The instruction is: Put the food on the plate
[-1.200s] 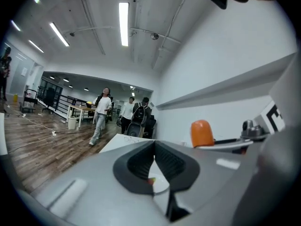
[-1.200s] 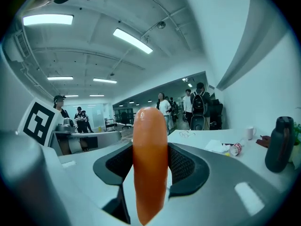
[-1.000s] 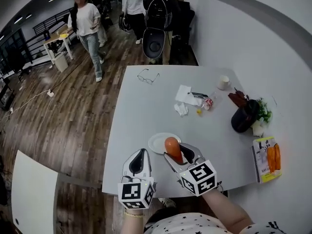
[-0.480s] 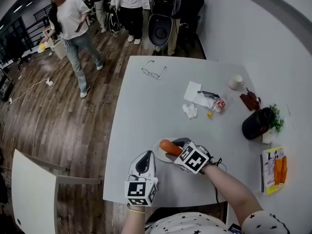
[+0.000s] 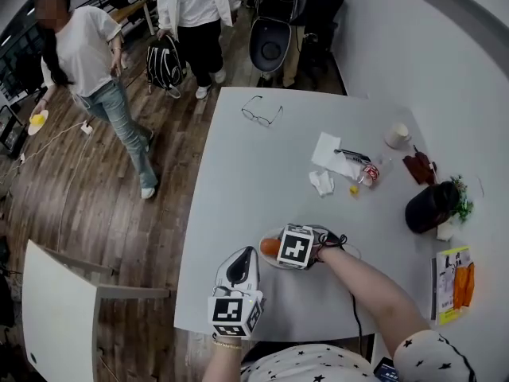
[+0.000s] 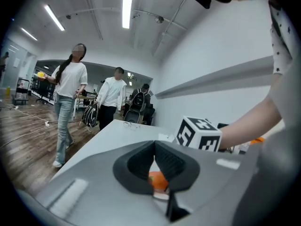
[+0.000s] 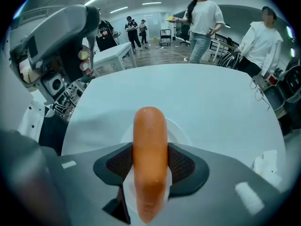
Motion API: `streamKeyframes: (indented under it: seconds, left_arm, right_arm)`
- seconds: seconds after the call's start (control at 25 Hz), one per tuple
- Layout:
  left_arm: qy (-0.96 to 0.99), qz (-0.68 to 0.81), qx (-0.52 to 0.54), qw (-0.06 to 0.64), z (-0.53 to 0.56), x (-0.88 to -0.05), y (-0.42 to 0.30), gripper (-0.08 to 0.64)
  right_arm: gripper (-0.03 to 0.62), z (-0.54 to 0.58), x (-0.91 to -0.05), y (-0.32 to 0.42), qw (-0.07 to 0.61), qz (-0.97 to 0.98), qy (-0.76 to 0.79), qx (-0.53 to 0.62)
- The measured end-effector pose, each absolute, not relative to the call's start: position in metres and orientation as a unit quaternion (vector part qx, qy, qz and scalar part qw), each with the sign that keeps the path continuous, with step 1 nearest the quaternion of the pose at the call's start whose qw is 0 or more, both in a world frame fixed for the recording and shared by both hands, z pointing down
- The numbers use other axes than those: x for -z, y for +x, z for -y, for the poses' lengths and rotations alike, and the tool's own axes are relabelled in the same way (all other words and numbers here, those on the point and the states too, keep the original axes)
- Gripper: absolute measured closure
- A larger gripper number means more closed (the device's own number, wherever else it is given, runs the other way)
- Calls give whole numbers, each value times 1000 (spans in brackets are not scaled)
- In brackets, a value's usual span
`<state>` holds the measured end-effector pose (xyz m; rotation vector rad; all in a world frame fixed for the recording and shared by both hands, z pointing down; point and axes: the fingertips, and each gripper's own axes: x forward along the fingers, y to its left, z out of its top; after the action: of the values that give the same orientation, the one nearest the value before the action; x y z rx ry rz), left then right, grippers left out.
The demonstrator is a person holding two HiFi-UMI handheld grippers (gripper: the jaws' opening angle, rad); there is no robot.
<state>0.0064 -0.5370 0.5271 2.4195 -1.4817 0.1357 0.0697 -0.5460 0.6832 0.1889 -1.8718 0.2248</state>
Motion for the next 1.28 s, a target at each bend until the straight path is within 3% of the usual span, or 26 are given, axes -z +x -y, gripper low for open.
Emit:
streamKeyframes:
  seconds: [0.36,0.44,0.64,0.76,0.92,1.28]
  left_arm:
    - [839,521,-48,146,535,-524,5,552]
    - [839,522,-51,145,533,-523,7,552]
    - [836,527,-52,145,526,-516,7,552]
    - [830,533,-40,160,520,-508,5,552]
    - [826,534,-24,178,509,-498,6,552]
    - [827,536,-39,165,493,-488,17,552]
  right_arm:
    - [360,549,-685,65,570,814,99,-56]
    - [322,552,-677,65,536,832,129,-52]
    - [319,549,-614,59,372,887,255,-101]
    - [383,539,-561,59,231,900,334,-158]
    - [586,520,-513,74,83,873,422,-229]
    - [592,494,-496,76,75,866,450,-207]
